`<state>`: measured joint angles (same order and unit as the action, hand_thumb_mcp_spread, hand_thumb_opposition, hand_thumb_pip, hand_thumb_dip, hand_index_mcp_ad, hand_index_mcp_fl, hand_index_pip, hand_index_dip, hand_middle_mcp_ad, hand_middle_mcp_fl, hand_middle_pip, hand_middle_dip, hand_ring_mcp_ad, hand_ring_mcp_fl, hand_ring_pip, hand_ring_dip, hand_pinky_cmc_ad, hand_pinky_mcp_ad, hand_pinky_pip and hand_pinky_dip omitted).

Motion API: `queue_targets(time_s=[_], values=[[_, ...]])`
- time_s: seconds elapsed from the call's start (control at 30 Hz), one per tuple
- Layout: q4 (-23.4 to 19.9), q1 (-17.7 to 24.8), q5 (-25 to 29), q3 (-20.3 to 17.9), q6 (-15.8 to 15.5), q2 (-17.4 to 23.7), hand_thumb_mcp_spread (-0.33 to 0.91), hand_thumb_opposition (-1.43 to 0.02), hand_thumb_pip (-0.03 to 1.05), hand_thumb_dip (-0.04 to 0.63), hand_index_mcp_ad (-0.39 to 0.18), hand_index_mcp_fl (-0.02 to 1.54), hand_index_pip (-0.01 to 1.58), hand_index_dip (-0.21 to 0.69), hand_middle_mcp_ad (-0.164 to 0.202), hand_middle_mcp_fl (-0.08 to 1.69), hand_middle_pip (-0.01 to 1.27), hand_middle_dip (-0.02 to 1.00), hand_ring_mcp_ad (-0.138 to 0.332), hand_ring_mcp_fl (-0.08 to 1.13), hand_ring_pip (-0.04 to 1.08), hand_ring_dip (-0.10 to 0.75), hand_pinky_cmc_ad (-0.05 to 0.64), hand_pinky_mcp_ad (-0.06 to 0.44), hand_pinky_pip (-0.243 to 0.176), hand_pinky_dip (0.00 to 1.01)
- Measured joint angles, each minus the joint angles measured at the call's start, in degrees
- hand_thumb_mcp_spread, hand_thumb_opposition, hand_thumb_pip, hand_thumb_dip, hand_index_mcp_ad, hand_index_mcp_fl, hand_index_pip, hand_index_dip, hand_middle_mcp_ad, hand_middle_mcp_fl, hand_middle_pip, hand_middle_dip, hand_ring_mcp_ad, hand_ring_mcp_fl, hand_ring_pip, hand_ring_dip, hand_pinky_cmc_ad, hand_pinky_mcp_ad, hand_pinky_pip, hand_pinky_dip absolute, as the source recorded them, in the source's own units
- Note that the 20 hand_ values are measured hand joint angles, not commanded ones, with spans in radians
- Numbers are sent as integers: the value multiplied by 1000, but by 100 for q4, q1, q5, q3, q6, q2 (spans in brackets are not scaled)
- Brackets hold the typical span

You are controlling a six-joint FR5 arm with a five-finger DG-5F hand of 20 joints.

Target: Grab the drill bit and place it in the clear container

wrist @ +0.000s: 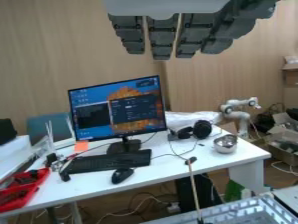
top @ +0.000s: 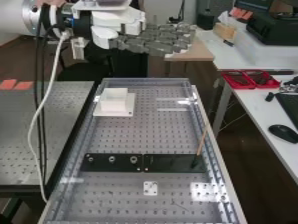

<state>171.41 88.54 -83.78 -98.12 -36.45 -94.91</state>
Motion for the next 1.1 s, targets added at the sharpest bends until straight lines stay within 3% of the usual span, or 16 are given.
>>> queue_targets(time_s=[0.13,0.2,0.33,0.43,0.53,0.8,1.0,1.1], values=[[-264,-42,398,-198,142,-251,-2,-7,2,5,40,16,24,12,44,28,19,28,51,0,16,12,16,16,-10,12],[-389,-71,506,-277,176,-376,73,-108,72,9,44,16,24,10,44,26,37,24,54,0,17,10,31,24,-10,33],[-664,-133,763,-431,248,-638,192,-442,133,9,44,10,40,10,51,21,91,24,138,-12,37,-5,140,91,-30,87],[-914,-183,965,-534,369,-798,239,-590,162,9,51,16,70,14,51,23,117,24,187,-30,72,-5,194,150,-44,122],[-1136,-233,1118,-627,536,-976,278,-651,164,9,61,16,68,35,63,23,127,24,213,-30,68,-5,232,169,-63,155],[-1704,-283,1384,-816,779,-1258,354,-707,218,37,63,44,103,152,72,28,138,26,220,-33,72,-5,229,164,-82,171],[-2132,-246,1489,-880,731,-1414,415,-730,243,101,24,56,103,239,68,24,138,33,216,-33,73,-2,250,166,-91,173],[-2167,-226,1508,-867,699,-1469,433,-730,283,127,12,65,182,281,68,24,136,37,216,-33,73,-2,251,166,-101,168]])
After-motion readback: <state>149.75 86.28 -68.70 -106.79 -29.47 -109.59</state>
